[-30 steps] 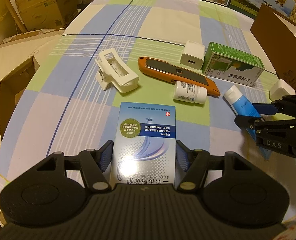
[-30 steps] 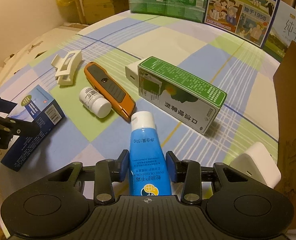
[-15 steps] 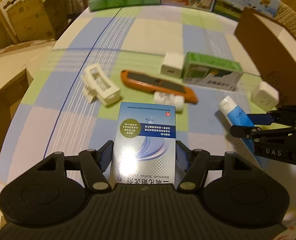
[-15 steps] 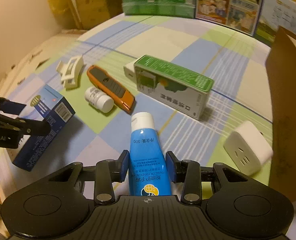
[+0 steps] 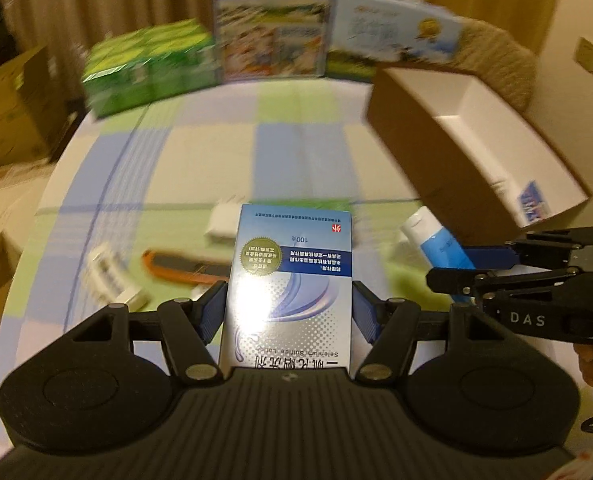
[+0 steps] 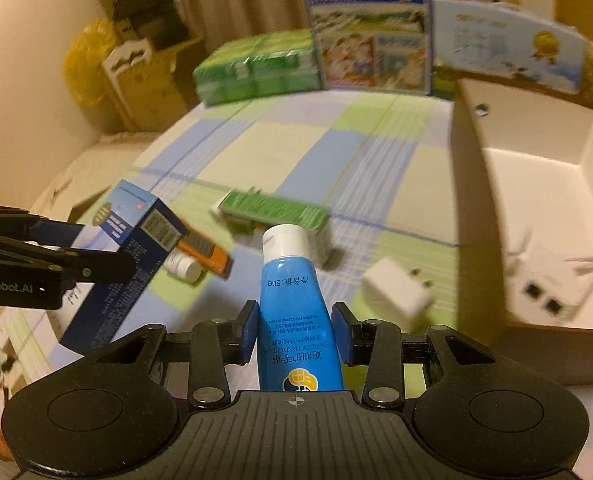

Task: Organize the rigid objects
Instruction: 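Carry the medicine box in the left tool and the tube in the right tool over the brown box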

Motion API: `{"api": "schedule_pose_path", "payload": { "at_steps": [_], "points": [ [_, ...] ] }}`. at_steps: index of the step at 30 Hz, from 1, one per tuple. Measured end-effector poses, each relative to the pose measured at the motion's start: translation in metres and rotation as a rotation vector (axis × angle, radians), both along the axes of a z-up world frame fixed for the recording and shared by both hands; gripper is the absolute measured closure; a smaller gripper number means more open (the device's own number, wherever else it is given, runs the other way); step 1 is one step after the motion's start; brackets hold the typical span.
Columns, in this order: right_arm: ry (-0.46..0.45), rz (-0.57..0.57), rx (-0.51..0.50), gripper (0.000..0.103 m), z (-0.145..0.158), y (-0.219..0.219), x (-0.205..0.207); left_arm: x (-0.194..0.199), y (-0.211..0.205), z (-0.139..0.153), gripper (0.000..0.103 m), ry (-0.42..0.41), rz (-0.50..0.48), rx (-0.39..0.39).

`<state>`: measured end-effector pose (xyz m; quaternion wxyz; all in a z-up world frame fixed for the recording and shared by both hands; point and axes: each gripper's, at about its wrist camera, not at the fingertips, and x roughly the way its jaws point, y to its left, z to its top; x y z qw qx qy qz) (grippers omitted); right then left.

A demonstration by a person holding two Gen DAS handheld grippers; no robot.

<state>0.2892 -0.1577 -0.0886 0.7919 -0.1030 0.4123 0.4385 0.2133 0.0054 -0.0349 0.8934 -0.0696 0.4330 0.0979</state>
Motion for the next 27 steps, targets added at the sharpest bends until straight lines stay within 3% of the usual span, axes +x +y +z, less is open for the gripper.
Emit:
{"api": "schedule_pose_path", "payload": {
  "at_steps": [14, 27],
  "points": [
    [-0.052, -0.224, 0.081, 0.067, 0.059, -0.095, 0.059, 0.086, -0.106, 0.022, 0.041, -0.089, -0.255, -0.014],
    [-0.069, -0.335, 0.078, 0.067, 0.072, -0.149, 0.154, 0.192, -0.158, 0.013, 0.041, -0.084, -0.299, -0.049]
  ]
}}
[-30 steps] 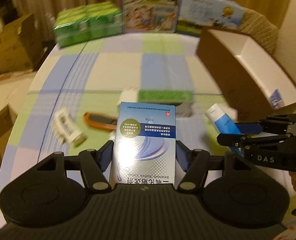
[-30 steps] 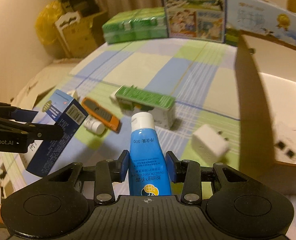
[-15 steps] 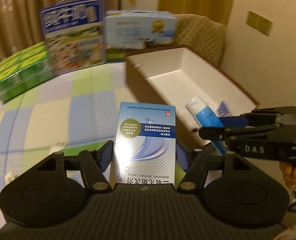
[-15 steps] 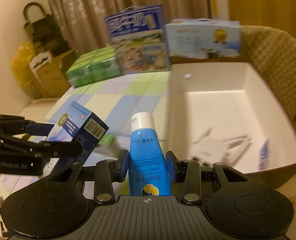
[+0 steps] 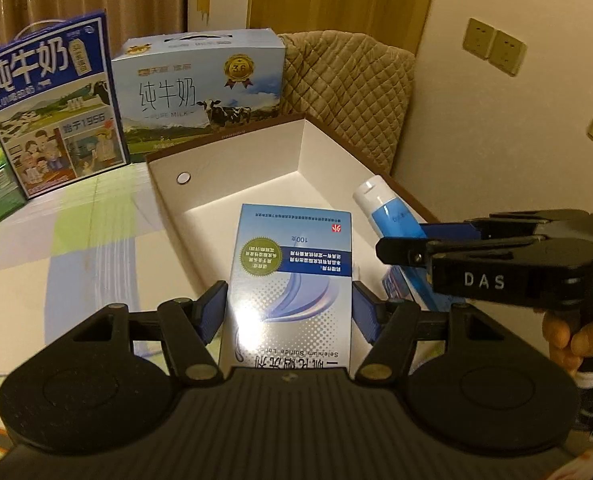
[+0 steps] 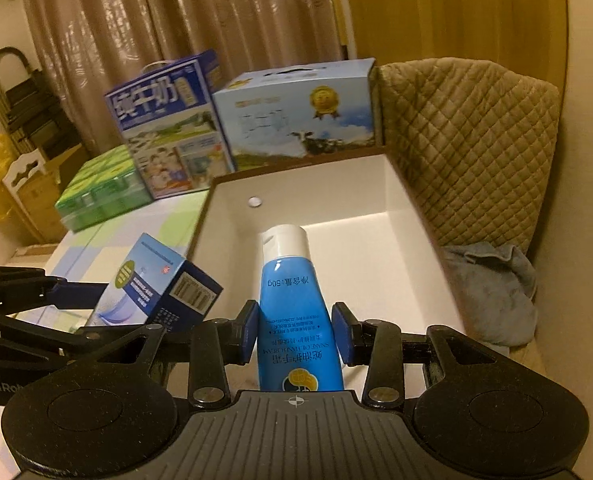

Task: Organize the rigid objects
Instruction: 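Carry the medicine box in the left tool and the tube in the right tool over the brown box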

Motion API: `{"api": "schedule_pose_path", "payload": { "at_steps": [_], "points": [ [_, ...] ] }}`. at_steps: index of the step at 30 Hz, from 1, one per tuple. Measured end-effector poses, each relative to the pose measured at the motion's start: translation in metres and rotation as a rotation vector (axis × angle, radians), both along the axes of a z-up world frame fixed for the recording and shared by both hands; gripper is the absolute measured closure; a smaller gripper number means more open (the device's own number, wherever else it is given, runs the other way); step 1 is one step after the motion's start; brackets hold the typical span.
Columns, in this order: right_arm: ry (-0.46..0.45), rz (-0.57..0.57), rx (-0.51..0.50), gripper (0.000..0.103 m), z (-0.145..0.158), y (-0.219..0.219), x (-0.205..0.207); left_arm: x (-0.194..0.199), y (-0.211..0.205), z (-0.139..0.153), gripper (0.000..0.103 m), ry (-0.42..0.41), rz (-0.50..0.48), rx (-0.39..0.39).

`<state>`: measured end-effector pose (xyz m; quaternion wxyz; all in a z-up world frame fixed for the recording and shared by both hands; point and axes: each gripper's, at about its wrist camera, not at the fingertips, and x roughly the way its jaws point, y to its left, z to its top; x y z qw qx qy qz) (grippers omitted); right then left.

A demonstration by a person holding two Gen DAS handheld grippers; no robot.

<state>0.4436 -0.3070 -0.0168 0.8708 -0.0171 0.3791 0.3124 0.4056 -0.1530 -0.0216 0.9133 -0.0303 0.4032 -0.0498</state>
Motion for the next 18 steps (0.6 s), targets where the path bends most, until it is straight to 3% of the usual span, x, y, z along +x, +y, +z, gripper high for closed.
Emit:
{"api": "schedule_pose_path", "payload": {
  "at_steps": [18],
  "points": [
    [0.054, 0.016, -0.149, 0.067, -0.056, 0.027, 0.109, 0.114, 0.008, -0.047, 0.042, 0.104, 0.101, 0.091]
  ]
}}
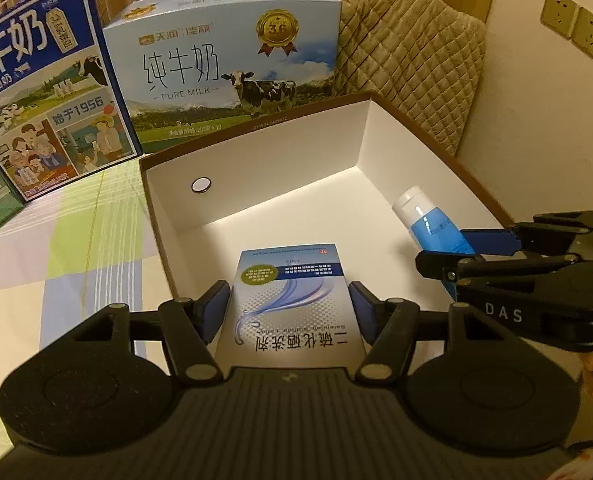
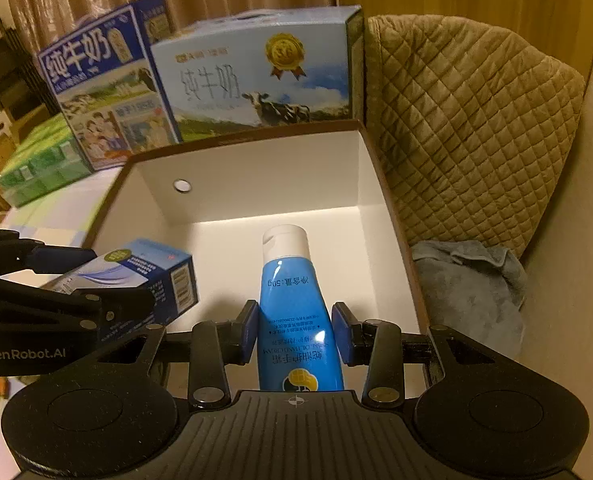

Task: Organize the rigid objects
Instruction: 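Carry the medicine box in the left tool and the tube in the right tool over the brown box, then lower the medicine box with the left tool while the right tool lowers the tube, opening both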

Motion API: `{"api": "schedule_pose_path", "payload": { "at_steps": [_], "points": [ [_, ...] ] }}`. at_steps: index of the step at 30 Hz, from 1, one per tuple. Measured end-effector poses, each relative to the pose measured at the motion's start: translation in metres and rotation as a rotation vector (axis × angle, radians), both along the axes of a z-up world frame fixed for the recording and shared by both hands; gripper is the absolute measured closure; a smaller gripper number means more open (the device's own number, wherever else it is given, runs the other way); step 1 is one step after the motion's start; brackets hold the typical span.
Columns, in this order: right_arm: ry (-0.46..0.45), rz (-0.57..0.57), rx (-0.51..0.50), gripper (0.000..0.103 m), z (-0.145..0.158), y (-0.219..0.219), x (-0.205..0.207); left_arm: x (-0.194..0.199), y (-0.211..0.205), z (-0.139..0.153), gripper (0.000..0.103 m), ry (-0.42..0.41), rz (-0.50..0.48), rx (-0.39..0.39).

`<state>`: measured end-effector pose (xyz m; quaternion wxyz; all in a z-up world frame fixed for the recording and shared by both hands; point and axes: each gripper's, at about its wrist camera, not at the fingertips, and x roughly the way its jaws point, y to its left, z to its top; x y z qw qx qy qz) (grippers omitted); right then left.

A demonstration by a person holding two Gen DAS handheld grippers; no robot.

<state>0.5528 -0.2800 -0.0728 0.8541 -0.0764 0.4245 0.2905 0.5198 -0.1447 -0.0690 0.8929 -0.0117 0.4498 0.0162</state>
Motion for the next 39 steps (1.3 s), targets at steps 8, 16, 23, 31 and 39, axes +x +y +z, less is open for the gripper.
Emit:
{"api": "schedule_pose_path", "payload": {
  "at_steps": [8, 16, 23, 31, 39],
  "points": [
    [-0.011, -0.005, -0.030, 0.067, -0.007, 0.004, 0.016, 0.020, 0.003, -0.015, 0.039, -0.034, 0.041, 0.004],
    [-0.028, -0.005, -0.040, 0.066, -0.007, 0.005, 0.021, 0.019, 0.007, -0.026, 0.038, 0.009, 0.042, -0.014],
    [-0.080, -0.010, -0.044, 0.065, -0.003, 0.006, 0.021, 0.014, 0.009, -0.020, 0.038, 0.016, 0.025, -0.036],
    [-0.060, -0.029, -0.006, 0.051, 0.007, -0.011, 0.003, -0.004, 0.009, -0.008, 0.038, 0.010, -0.011, -0.070],
    [-0.031, -0.041, 0.038, 0.049, 0.019, -0.028, -0.026, -0.026, 0.005, 0.004, 0.038, 0.006, -0.030, -0.090]
  ]
}}
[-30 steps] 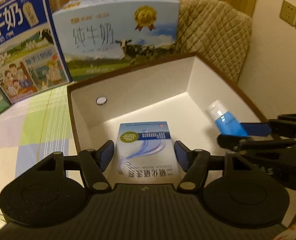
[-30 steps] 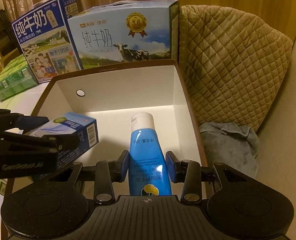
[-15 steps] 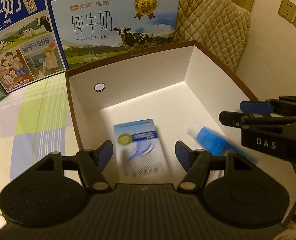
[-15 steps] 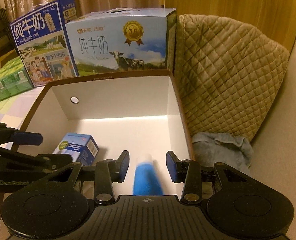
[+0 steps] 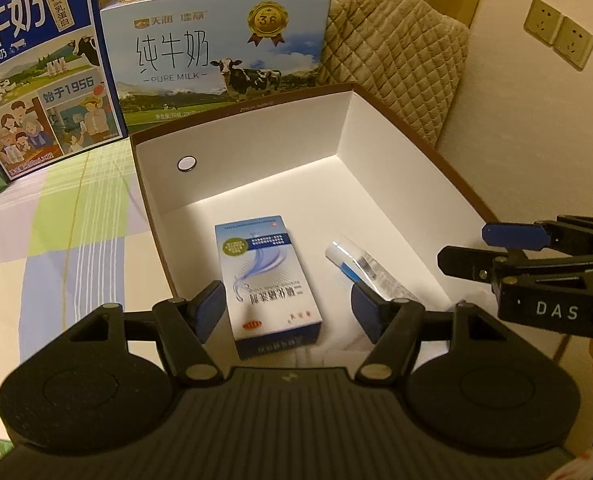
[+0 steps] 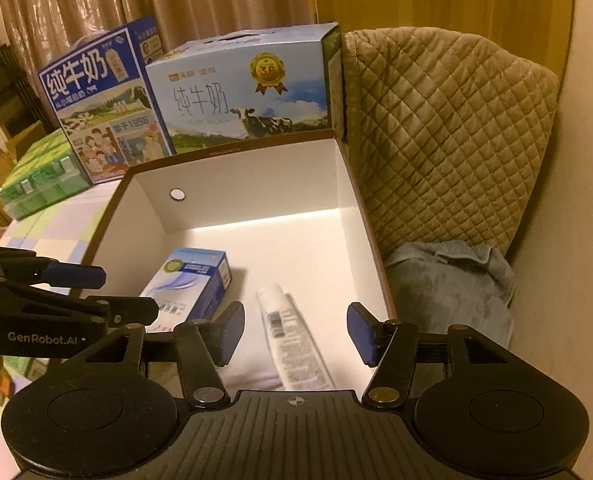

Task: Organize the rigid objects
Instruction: 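Lower the medicine box with the left tool while the right tool lowers the tube, opening both, then withdraw both open tools from the box back over the table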

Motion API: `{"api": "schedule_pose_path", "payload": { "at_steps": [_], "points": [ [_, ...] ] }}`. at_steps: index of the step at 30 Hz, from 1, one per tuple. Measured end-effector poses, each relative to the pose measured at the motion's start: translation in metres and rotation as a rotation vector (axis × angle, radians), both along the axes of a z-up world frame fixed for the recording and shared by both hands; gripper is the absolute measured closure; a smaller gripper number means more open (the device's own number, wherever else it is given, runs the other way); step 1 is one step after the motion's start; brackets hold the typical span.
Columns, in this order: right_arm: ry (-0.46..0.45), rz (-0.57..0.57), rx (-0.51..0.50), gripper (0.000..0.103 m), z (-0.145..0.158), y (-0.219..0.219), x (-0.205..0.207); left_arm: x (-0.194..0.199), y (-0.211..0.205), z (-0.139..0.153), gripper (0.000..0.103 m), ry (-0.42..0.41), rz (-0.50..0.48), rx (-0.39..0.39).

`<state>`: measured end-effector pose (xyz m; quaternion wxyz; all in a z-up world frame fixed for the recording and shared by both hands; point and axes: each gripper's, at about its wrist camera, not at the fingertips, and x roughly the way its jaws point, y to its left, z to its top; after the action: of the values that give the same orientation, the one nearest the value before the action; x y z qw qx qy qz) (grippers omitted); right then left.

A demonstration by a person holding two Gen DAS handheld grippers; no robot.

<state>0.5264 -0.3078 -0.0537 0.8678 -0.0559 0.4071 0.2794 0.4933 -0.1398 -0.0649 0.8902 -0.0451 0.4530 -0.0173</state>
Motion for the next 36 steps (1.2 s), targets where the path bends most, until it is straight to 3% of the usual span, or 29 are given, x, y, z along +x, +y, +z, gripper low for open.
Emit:
{"api": "schedule_pose_path", "payload": {
  "at_steps": [20, 36],
  "points": [
    [-0.023, -0.053, 0.078, 0.048, 0.041, -0.020, -0.075, -0.091, 0.005, 0.051, 0.037, -0.071, -0.003, -0.043],
    [0.016, -0.052, 0.083, 0.048, 0.039, -0.002, -0.162, -0.177, 0.048, 0.051, 0.038, -0.064, 0.050, -0.081]
  ]
}}
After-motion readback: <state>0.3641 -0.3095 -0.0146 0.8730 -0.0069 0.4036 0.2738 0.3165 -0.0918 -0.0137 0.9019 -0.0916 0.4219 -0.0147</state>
